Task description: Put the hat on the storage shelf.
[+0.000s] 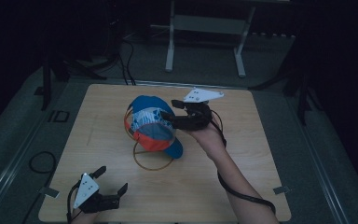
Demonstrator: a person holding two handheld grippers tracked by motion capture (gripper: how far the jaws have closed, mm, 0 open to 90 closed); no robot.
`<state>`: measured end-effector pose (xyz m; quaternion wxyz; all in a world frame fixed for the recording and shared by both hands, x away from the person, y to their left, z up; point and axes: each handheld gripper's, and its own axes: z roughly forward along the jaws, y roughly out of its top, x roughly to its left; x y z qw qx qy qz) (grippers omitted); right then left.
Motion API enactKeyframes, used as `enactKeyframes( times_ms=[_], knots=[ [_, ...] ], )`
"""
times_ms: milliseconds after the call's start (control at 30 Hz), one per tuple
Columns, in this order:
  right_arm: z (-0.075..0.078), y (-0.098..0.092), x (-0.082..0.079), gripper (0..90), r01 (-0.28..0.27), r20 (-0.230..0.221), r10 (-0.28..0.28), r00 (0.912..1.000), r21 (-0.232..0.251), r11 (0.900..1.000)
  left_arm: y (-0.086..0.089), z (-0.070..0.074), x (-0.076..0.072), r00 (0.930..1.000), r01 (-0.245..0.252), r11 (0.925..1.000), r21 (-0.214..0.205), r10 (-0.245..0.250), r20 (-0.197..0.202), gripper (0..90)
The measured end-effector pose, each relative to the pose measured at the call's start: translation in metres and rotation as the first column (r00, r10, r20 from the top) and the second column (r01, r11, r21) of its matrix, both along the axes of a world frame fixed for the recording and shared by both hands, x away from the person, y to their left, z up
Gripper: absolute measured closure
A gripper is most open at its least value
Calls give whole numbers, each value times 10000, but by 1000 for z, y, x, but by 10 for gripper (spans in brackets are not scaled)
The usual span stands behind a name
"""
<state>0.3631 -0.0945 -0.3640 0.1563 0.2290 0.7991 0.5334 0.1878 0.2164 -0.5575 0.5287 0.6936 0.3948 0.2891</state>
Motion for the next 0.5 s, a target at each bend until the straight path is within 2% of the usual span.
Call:
enactKeyframes(
  times_ms=[167, 400, 467, 500],
  knots=[
    [-4, -11, -3, 299, -59, -88, 59, 9999, -33, 10000, 0, 0, 0, 10000, 1, 10000, -12, -1, -36, 18],
    [-13, -24, -9, 246, -140, -254, 145, 9996, 201, 9997, -1, -1, 1, 10000, 48, 10000, -17, -48, -34, 18],
    [-17, -29, -10, 199, -210, -353, 223, 9991, 366, 9991, -1, -1, 1, 10000, 49, 10000, 20, -49, -54, 18],
    [-19, -30, -11, 172, -306, -357, 315, 9989, 272, 9992, -1, -1, 1, 10000, 51, 10000, 4, -51, -53, 18]
  ],
)
